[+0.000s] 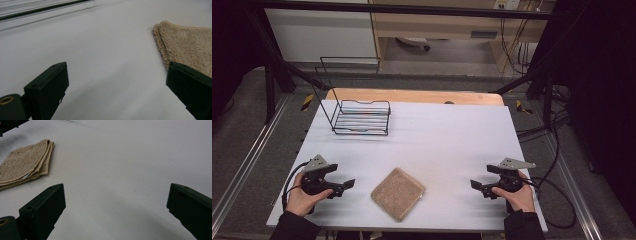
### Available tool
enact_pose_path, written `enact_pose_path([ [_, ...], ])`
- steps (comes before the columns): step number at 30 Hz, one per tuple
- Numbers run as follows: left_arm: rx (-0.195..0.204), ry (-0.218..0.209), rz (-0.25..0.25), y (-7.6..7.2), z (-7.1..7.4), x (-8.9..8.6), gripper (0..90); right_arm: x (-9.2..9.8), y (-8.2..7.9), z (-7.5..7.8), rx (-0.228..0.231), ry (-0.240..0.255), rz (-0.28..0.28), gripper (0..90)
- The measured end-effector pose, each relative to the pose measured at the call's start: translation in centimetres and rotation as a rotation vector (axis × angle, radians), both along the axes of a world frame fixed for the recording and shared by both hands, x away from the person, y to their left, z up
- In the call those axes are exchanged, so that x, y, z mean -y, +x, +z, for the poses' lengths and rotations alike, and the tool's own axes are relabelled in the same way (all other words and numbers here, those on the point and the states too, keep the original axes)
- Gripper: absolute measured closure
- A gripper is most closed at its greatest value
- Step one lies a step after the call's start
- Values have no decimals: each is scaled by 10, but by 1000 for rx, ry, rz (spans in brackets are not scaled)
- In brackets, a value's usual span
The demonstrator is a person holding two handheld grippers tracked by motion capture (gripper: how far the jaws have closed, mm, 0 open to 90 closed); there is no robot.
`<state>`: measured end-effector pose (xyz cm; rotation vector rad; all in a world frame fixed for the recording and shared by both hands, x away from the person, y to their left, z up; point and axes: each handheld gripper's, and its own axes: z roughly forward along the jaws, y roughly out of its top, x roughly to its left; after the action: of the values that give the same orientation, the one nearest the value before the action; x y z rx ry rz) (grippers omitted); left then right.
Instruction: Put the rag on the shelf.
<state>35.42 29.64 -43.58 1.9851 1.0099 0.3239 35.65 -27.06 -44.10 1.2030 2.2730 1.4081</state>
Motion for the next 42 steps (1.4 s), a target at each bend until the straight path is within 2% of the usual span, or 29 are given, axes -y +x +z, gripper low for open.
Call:
enact_pose_path([
  [9, -12, -6, -4, -4, 0, 12, 72, 0, -1, 0, 0, -7, 1, 24],
  [18, -58, -9, -47, -14, -4, 43, 156, -3, -1, -1, -3, -14, -2, 25],
  [28, -109, -5, -67, -23, -7, 68, 343, -5, -1, 0, -4, -23, 2, 26],
  [35, -141, 4, -57, -26, -10, 75, 502, -7, 0, -2, -11, -28, 6, 28],
  [42, -211, -26, -48, -28, -13, 79, 685, -10, 0, -2, -17, -32, 11, 30],
])
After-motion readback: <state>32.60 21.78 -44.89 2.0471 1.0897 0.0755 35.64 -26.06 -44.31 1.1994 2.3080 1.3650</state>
